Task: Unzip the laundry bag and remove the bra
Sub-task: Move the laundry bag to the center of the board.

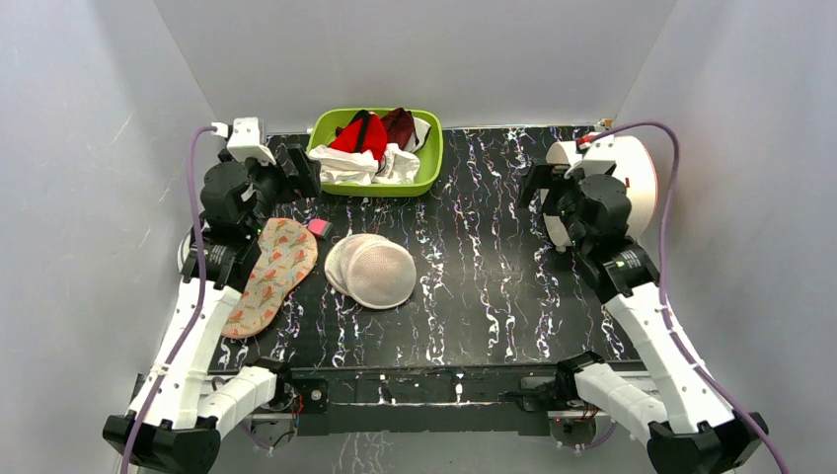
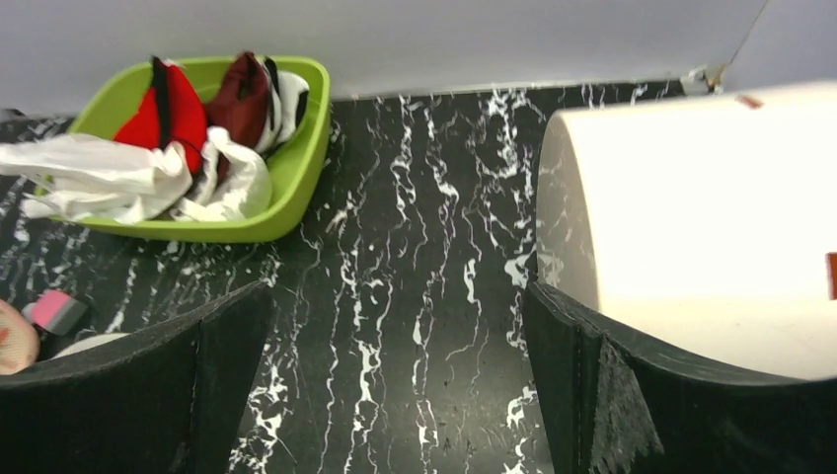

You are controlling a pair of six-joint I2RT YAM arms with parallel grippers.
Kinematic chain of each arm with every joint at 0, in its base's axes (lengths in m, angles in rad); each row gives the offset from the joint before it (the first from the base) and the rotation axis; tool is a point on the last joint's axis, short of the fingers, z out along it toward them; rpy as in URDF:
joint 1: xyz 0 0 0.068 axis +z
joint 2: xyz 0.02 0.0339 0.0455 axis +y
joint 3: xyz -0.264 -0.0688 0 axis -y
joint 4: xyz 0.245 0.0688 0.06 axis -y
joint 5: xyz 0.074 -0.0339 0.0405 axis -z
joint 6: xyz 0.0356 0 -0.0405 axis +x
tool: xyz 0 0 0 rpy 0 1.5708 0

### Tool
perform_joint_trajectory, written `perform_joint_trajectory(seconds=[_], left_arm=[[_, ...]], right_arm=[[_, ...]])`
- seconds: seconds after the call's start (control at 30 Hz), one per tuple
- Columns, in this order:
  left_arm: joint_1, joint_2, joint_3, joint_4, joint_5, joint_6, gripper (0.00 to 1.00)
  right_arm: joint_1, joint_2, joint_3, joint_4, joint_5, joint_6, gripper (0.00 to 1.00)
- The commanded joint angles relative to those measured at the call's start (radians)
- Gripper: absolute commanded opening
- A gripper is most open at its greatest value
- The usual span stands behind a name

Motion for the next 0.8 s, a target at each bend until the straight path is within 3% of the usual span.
perform_joint_trajectory(seconds=[0.0, 0.47, 0.67, 0.77], left_arm=[[0.025, -0.002, -0.08, 0.115, -0.012, 0.011, 0.98], [0.0, 0.005, -0.25, 0.273, -0.087, 0.071, 0.98], [-0.057, 0.001, -0.266, 0.302, -0.169, 0.106, 0.98], [-0.077, -0.006, -0.273, 0.318, -0.208, 0.114, 0.98]], right_arm=[[-0.013, 0.025, -0.072, 0.168, 0.022, 0.028, 0.98], [-0.036, 0.037, -0.222, 0.331, -0.126, 0.24, 0.98], [-0.033, 0.078, -0.25, 0.416, -0.376, 0.307, 0.98], [0.025, 0.145, -0.24, 0.454, -0.464, 0.342, 0.98]])
